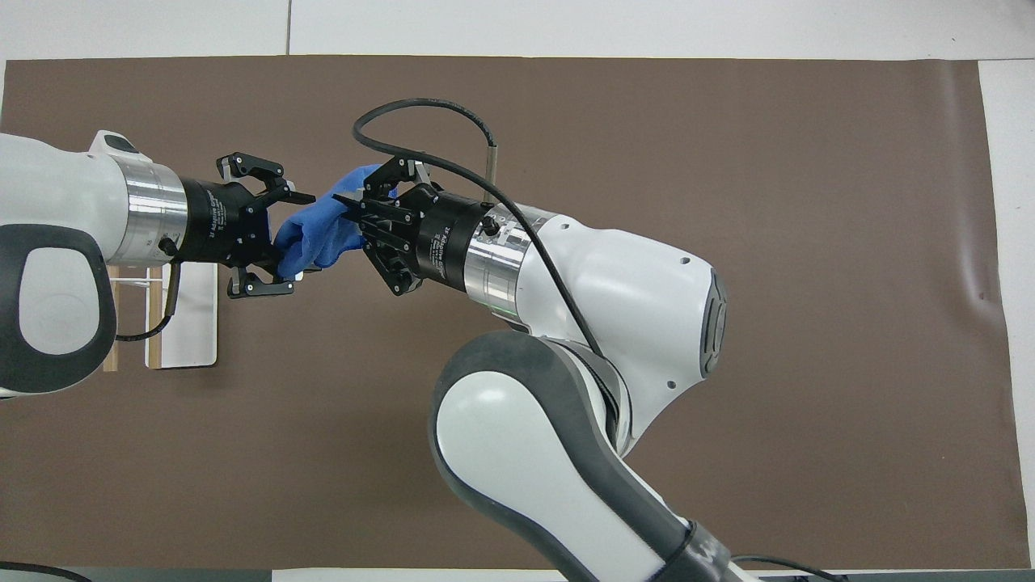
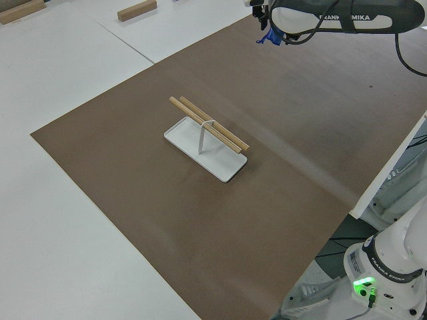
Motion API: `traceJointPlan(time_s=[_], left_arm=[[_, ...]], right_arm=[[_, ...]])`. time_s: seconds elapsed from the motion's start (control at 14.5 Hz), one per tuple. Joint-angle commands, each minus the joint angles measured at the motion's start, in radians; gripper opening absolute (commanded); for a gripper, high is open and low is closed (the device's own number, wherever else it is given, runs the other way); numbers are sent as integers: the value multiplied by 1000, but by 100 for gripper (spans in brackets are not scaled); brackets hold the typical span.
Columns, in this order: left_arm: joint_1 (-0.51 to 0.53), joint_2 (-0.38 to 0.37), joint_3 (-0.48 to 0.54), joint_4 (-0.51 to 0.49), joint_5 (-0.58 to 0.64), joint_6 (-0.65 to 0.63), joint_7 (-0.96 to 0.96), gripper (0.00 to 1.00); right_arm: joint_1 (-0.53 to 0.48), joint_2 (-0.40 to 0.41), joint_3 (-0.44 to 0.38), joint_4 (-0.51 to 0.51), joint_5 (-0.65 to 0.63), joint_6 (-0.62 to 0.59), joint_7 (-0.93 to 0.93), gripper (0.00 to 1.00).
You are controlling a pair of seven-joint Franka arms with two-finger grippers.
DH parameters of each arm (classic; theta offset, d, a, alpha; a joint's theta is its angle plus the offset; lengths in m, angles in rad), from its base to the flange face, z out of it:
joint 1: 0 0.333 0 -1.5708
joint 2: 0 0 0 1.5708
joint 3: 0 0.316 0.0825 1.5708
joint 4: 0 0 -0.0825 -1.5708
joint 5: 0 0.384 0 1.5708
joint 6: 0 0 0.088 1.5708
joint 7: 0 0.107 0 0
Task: Right arm passes towel to left arm to hang
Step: 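Close the left gripper on the towel while the right gripper holds it, then open the right gripper and withdraw it while the left gripper holds the towel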
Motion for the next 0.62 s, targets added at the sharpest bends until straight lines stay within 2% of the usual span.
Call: traceJointPlan(time_s=[0.0, 0.55], left_arm=[[-3, 0, 10, 11, -23, 25, -9, 0], [-4, 0, 13, 26, -11, 59, 31, 0]], right_arm=[[-3, 10, 4, 12, 21, 16, -3, 0], [-12, 13, 4, 6, 12, 16, -10, 0]])
